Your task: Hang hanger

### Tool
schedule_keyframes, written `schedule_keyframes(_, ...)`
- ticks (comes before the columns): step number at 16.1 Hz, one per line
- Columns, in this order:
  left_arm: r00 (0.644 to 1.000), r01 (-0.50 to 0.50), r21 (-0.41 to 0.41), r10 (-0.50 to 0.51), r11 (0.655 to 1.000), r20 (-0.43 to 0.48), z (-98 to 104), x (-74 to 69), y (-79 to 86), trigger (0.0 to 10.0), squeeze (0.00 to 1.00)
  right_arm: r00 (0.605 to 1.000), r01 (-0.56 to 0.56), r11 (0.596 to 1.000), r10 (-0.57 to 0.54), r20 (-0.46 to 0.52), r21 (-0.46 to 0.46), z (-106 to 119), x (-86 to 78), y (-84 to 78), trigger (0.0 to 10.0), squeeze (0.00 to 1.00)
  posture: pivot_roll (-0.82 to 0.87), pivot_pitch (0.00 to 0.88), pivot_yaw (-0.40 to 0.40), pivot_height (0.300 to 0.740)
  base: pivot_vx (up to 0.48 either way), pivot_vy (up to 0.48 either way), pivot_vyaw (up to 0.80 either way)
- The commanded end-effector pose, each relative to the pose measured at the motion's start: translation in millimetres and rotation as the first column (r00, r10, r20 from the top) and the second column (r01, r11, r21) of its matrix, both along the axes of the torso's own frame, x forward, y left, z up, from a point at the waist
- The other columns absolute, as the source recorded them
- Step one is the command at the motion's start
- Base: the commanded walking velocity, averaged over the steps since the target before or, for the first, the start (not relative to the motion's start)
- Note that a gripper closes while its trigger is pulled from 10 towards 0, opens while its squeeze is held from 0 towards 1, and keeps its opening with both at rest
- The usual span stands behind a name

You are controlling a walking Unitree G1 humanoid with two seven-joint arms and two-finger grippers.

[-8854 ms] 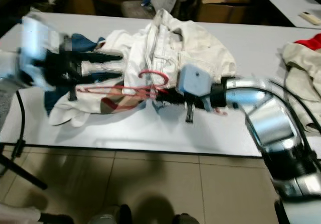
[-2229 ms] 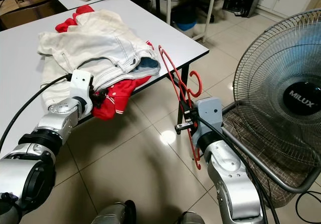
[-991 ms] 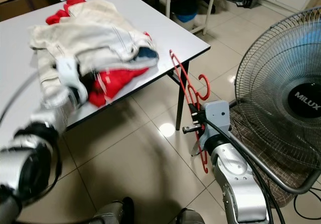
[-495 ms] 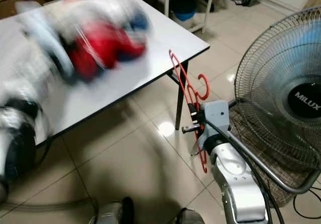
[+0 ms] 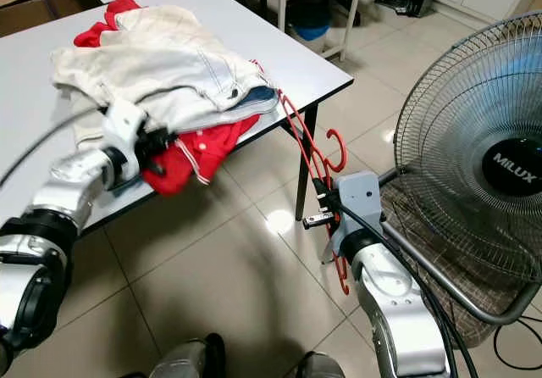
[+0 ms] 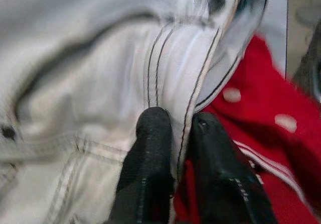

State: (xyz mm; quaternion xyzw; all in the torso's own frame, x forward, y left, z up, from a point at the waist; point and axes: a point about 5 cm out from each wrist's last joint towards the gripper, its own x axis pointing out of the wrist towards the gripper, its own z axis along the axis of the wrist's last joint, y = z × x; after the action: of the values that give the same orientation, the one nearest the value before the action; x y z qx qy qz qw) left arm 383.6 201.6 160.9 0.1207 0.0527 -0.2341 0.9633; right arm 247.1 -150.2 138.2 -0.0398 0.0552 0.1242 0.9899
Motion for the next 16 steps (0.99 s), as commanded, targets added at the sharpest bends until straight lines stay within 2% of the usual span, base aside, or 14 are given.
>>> schedule_keyframes(1,0.998,0.012,-0.004,-0.011,1.0,0.054,14.5,3.0,1.0,10.0,1.0,1.0,-0.006,1.0,0.006,-0.002,0.002,-0.3,0.0,1.0,10.0,0.0,-0.12,0.136,0.063,0.74,0.0,0.0,0.0)
schedule_keyframes(4,0.998,0.042,-0.005,-0.042,0.999,0.051,15.8,4.1,-3.1,10.0,1.0,1.0,-0.002,1.0,0.002,-0.002,0.004,-0.3,-1.2,0.2,10.0,0.0,-0.13,0.139,0.071,0.74,0.0,0.0,0.0)
schedule_keyframes(6,0.999,0.018,0.082,-0.021,0.996,0.036,9.6,5.3,-6.1,10.0,1.0,1.0,-0.003,1.0,0.003,-0.003,0.002,-0.5,-1.6,0.2,10.0,0.0,-0.13,0.139,0.073,0.74,0.0,0.0,0.0)
schedule_keyframes(7,1.0,0.006,0.132,-0.009,0.991,0.027,6.0,5.9,-8.3,10.0,0.57,1.0,-0.004,1.0,0.004,-0.003,0.0,-0.5,-1.8,0.2,10.0,0.0,-0.13,0.139,0.073,0.74,0.0,0.0,0.0)
schedule_keyframes(8,0.999,-0.017,0.16,0.012,0.987,0.034,5.0,7.0,-9.1,10.0,0.0,1.0,-0.004,1.0,0.004,-0.003,-0.001,-0.6,-1.9,0.2,10.0,0.0,-0.13,0.139,0.073,0.74,0.0,0.0,0.0)
schedule_keyframes(9,0.998,-0.032,0.224,0.02,0.974,0.055,4.4,7.6,-9.9,10.0,0.0,1.0,-0.003,1.0,0.003,-0.002,-0.003,-0.4,-2.5,-0.3,10.0,0.0,-0.14,0.139,0.078,0.74,0.0,0.0,0.0)
schedule_keyframes(11,0.996,-0.062,0.295,0.04,0.954,0.081,3.8,8.3,-8.6,10.0,0.0,1.0,-0.002,1.0,0.002,-0.001,-0.006,-0.2,-3.2,-0.9,10.0,0.0,-0.14,0.136,0.08,0.74,0.0,0.0,0.0)
schedule_keyframes(12,0.993,-0.089,0.28,0.062,0.956,0.103,6.3,9.1,-7.3,10.0,0.0,1.0,0.0,1.0,0.0,0.0,-0.007,0.0,-3.8,-1.5,10.0,0.0,-0.15,0.135,0.081,0.74,0.0,0.0,0.0)
schedule_keyframes(13,0.989,-0.106,0.245,0.076,0.964,0.127,10.7,10.0,-6.8,4.1,0.0,1.0,0.002,1.0,-0.002,0.001,-0.006,0.0,-4.2,-1.9,10.0,0.0,-0.15,0.134,0.08,0.74,0.0,0.0,0.0)
schedule_keyframes(14,0.987,-0.108,0.226,0.078,0.968,0.137,12.7,10.5,-6.9,0.0,0.0,1.0,0.001,1.0,-0.001,0.0,-0.007,-0.3,-4.5,-1.7,10.0,0.0,-0.14,0.133,0.079,0.74,0.0,0.0,0.0)
schedule_keyframes(16,0.985,-0.113,0.186,0.084,0.976,0.153,16.6,11.3,-7.1,0.0,0.0,1.0,-0.003,1.0,0.003,-0.002,-0.006,-1.0,-5.0,-0.6,10.0,0.0,-0.14,0.13,0.078,0.74,0.0,0.0,0.0)
